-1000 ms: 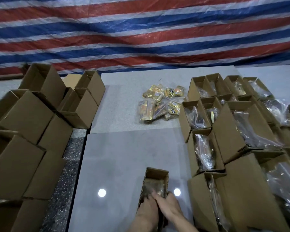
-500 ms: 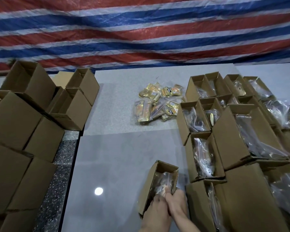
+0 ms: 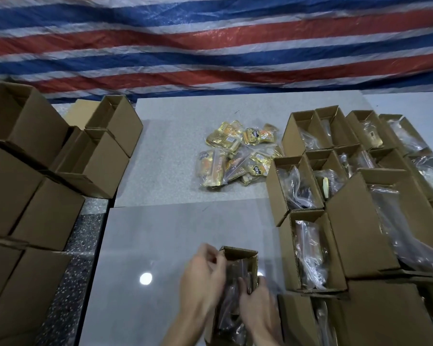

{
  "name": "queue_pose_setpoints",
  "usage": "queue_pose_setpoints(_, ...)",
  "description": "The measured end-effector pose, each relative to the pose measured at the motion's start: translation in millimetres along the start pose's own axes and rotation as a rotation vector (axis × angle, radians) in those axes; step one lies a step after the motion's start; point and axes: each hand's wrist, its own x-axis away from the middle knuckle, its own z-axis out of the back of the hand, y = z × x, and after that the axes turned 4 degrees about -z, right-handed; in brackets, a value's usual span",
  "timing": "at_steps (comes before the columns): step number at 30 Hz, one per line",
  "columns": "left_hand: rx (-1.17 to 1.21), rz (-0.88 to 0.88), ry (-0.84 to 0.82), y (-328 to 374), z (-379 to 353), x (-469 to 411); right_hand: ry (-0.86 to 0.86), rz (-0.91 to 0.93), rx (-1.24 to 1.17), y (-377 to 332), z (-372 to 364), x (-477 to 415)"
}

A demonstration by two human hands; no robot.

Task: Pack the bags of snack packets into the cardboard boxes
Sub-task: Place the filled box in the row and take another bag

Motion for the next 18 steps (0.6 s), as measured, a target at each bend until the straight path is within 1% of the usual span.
queue_pose_setpoints(2, 0.07, 0.073, 0.029, -3.9, 3.9, -38.1, -0.005, -0.01, 0.011, -2.0, -6.3, -5.0)
queue_pose_setpoints(6, 0.121, 0.164, -0.066, -14.4, -7.9, -110.6, -0.036, -0.021, 0.0, -5.3, -14.4, -15.8)
queue_pose_setpoints(8, 0.107, 0.18, -0.098, -16.8, -17.3, -137.4, -0.028, -0.009, 0.025, -11.3, -14.4, -20.7)
queue_pose_setpoints(10, 0.102, 0.175, -0.092, -15.0, -25.1, -160.9, -0.023, 0.003, 0.054, -20.3, -12.2, -26.5)
queue_pose_setpoints(11, 0.163, 0.205, -0.087, -13.3, -28.1, -172.2, -0.025, 0.01, 0.06, -25.2, -11.1, -29.7)
queue_pose_setpoints(13, 0.406, 0.359, -0.094, -10.1, -31.9, -193.9, -0.044, 0.027, 0.058, -33.9, -10.0, -35.4)
queue_pose_setpoints(15, 0.676, 0.523, -0.144, -11.0, -32.8, -211.8, -0.054, 0.038, 0.049, -42.3, -8.3, -39.7)
queue_pose_setpoints(16, 0.769, 0.578, -0.174, -13.3, -33.2, -220.2, -0.057, 0.035, 0.042, -46.3, -7.6, -42.1)
queue_pose_setpoints(18, 0.848, 0.638, -0.2, -20.0, -36.0, -236.1, -0.058, 0.015, 0.036, -52.0, -7.3, -48.0)
